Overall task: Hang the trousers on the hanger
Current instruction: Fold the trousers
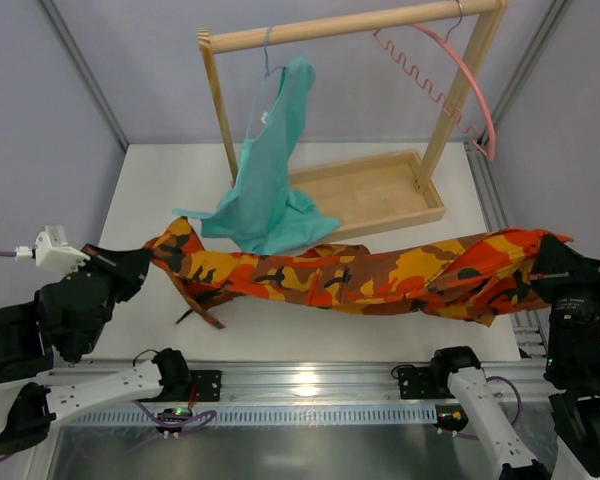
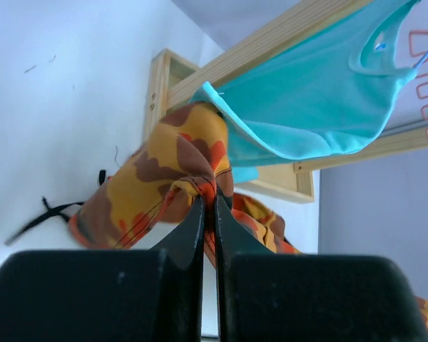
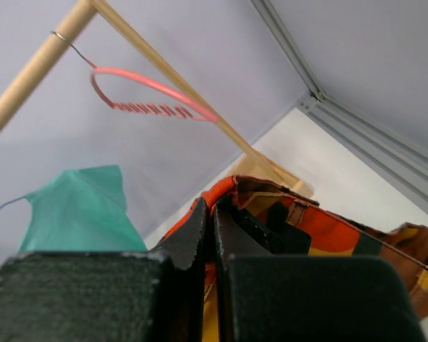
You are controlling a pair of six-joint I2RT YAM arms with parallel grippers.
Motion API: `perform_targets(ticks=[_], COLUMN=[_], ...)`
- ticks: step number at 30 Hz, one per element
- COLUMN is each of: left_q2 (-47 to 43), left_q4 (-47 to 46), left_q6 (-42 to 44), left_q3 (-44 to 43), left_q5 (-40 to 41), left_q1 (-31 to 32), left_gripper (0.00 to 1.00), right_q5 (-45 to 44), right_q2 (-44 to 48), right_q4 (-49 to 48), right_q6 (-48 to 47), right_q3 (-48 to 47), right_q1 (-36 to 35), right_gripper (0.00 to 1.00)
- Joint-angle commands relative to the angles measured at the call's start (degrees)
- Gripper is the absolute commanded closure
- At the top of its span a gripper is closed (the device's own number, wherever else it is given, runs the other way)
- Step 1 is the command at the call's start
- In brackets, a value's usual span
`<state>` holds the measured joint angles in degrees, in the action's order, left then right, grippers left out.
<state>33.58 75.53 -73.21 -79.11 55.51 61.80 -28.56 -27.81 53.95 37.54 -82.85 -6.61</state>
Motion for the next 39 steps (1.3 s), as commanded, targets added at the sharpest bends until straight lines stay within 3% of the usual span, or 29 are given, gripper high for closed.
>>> perform_targets(ticks=[1,5,11,13,15,16,19,23,25,26,28,31,35,36,39], left_q2=[3.6,8.1,5.5,4.6,1.9,1.1,0.6,6.5,10.7,11.8,13.4,12.1,10.6,10.8,12.8], left_q4=[11.8,7.3,-9.9,-13.1,-15.2,-16.2,-19.4,-21.8,-24.0,-24.7,-26.5,-27.7,-25.3,-25.1,-25.3], left_q6=[-0.5,1.6,0.7,0.7,0.5,0.7,3.9,8.0,10.9,12.0,15.0,16.7,17.9,18.3,17.8], left_q3=[-2.9,0.8,25.5,29.2,31.2,32.7,34.2,33.6,33.8,33.8,35.2,36.6,35.8,35.7,36.5], left_q5=[6.9,4.7,-7.7,-8.9,-9.5,-10.1,-11.2,-17.6,-22.2,-28.1,-33.6,-40.9,-40.6,-40.7,-40.0], left_q1=[0.0,0.0,0.0,-0.1,-0.2,-0.4,-1.3,-6.2,-13.6,-17.5,-28.5,-41.3,-51.8,-53.1,-56.1], left_gripper=[1.0,1.0,1.0,0.97,0.79,0.62,0.5,0.41,0.38,0.37,0.37,0.32,0.18,0.11,0.08], right_q5=[-2.0,-1.9,-6.8,-8.4,-9.8,-10.0,-9.9,-9.9,-10.1,-10.2,-10.3,-11.1,-11.1,-11.0,-10.4], right_q2=[-2.3,-2.5,-2.0,-3.1,-4.7,-5.3,-6.5,-6.7,-7.0,-7.1,-7.2,-7.3,-8.0,-8.0,-8.0], right_q4=[-6.1,-6.1,-6.9,-6.3,-5.3,-4.6,-5.3,-7.5,-8.1,-8.4,-9.1,-9.7,-10.6,-10.7,-9.4], right_q6=[-1.8,-2.8,-4.6,-4.6,-4.1,-3.5,-2.5,-2.4,-2.5,-2.6,-2.8,-3.0,-3.1,-3.1,-1.4], right_q3=[-2.7,3.1,14.3,14.9,15.6,16.0,18.5,20.9,21.7,22.0,22.9,24.4,26.2,26.9,28.8], right_q1=[0.3,0.3,0.3,0.2,0.3,0.2,0.3,0.3,0.2,0.3,0.3,0.3,0.3,0.2,0.2], right_gripper=[0.96,0.96,0.96,0.96,0.96,0.96,0.96,0.96,0.96,0.96,0.96,0.96,0.96,0.96,0.96])
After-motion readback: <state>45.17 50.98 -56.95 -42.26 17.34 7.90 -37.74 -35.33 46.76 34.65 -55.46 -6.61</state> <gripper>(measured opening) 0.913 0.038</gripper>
